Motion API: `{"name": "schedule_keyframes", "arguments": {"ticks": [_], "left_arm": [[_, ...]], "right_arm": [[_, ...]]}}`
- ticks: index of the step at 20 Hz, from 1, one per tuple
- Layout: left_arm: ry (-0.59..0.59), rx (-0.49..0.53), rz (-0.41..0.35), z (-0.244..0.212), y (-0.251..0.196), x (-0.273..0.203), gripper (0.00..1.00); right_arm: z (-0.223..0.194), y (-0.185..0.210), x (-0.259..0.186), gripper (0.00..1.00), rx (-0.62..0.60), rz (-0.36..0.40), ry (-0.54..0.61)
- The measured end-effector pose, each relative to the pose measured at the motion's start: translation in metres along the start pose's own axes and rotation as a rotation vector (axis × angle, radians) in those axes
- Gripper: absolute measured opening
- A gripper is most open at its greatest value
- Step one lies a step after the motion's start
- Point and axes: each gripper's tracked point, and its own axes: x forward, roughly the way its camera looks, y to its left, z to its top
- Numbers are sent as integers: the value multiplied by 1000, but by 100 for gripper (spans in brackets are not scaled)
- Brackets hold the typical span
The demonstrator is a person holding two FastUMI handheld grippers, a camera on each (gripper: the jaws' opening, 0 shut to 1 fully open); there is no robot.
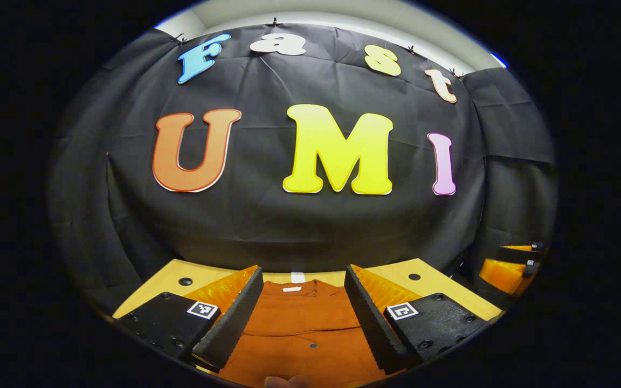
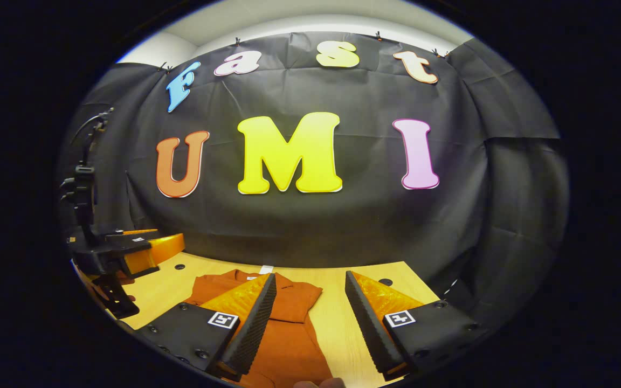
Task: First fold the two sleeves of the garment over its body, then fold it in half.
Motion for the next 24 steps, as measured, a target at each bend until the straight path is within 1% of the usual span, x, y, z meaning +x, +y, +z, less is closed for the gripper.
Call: {"name": "schedule_keyframes", "arguments": {"ticks": [2, 4, 5, 6, 7, 9, 10, 11, 13, 14, 15, 18, 19, 20, 23, 24], "left_arm": [[2, -20, 1, -8, 14, -20, 98], [33, -40, 14, -21, 26, -34, 100], [48, -41, 24, -29, 33, -41, 98], [63, -47, 16, -36, 38, -47, 98], [94, -57, -15, -48, 37, -52, 98], [219, -91, -101, -88, 34, -66, 98], [289, -97, -109, -112, 40, -76, 98], [344, -99, -107, -133, 51, -91, 98], [456, -107, -75, -173, 73, -112, 99], [539, -134, -56, -203, 88, -131, 99], [590, -164, -43, -223, 96, -145, 99], [721, -257, 12, -280, 118, -175, 99], [733, -281, 15, -289, 119, -181, 99], [748, -285, 14, -296, 119, -185, 99], [787, -302, 35, -317, 128, -191, 99], [753, -309, 32, -311, 127, -185, 99]], "right_arm": [[-7, 3, 0, 86, -1, 19, 16], [-15, 0, -3, 87, 4, 25, 41], [-21, -2, -4, 87, 10, 28, 58], [-29, -3, -5, 87, 16, 35, 81], [-39, -3, -8, 87, 23, 48, 116], [-69, -6, -16, 87, 35, 83, 201], [-87, -11, -21, 87, 39, 94, 251], [-106, -18, -28, 88, 38, 99, 303], [-152, -32, -45, 87, 32, 111, 428], [-183, -42, -59, 88, 32, 106, 503], [-205, -49, -71, 86, 29, 100, 556], [-266, -67, -91, 88, -14, 60, 680], [-277, -67, -93, 86, -24, 51, 709], [-288, -68, -97, 88, -27, 45, 732], [-316, -65, -93, 88, -31, 31, 784], [-321, -63, -94, 87, -26, 26, 796]]}}
